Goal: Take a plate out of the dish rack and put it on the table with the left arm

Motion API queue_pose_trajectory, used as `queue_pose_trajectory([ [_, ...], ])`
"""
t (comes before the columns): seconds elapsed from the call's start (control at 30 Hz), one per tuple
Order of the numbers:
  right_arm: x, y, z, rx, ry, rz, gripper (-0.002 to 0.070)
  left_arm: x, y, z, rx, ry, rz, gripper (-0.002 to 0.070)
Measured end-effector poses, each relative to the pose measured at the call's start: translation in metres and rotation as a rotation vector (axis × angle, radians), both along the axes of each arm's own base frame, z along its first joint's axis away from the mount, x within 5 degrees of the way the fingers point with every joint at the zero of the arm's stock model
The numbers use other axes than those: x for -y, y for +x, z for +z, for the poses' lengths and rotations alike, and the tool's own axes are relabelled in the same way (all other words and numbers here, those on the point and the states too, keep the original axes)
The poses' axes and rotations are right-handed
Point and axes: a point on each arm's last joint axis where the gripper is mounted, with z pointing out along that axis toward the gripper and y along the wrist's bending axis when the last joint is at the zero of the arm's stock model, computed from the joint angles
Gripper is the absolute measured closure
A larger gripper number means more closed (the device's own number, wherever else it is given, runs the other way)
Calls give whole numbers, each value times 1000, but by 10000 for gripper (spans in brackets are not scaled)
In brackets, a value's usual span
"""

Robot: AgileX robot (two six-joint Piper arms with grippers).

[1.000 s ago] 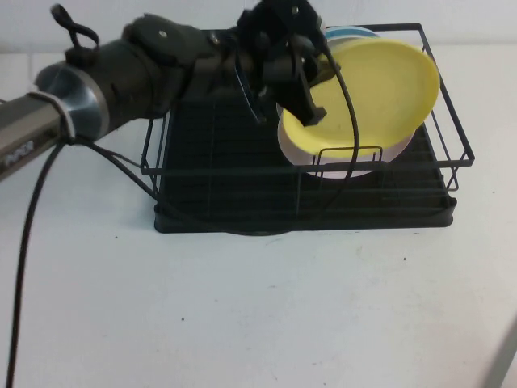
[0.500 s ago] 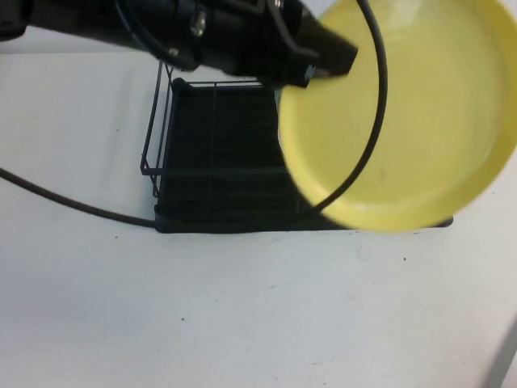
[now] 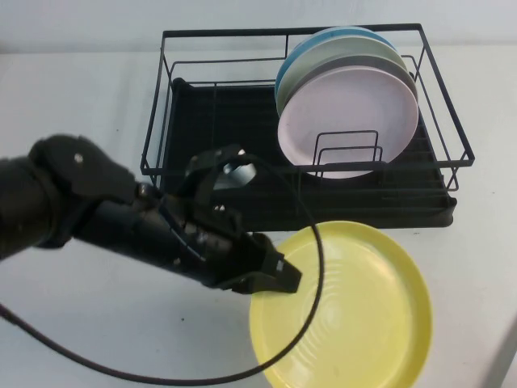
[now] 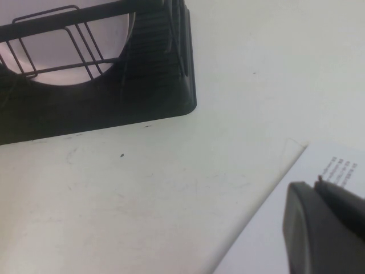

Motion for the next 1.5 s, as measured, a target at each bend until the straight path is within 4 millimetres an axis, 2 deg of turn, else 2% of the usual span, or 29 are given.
queue_pose_trajectory([
  [0.1,0,0,0,0,0,0,694,-18,6,-30,-42,10,179,601],
  [0.17,0,0,0,0,0,0,694,-28,13,-43,-53,6,261,601],
  [0.43,0,0,0,0,0,0,694,-30,32,-76,-32,9,273,584],
  [0.5,0,0,0,0,0,0,694,-30,35,-86,-23,32,276,530],
  [0.67,0,0,0,0,0,0,694,-34,44,-99,37,97,302,321],
  [0.73,0,0,0,0,0,0,694,-36,46,-100,73,117,309,279],
  [0.83,0,0,0,0,0,0,694,-40,48,-100,106,138,296,253],
  [0.93,0,0,0,0,0,0,694,-45,48,-87,160,142,260,271],
  [1.0,0,0,0,0,0,0,694,-50,45,-69,225,140,245,326],
  [1.1,0,0,0,0,0,0,694,-58,33,-34,351,139,221,524],
  [1.17,0,0,0,0,0,0,694,-64,20,-6,438,126,202,612],
  [1.27,0,0,0,0,0,0,694,-71,-3,28,527,95,190,656],
  [1.37,0,0,0,0,0,0,694,-78,-29,54,573,60,171,669],
  [1.5,0,0,0,0,0,0,694,-84,-61,70,552,46,87,674],
])
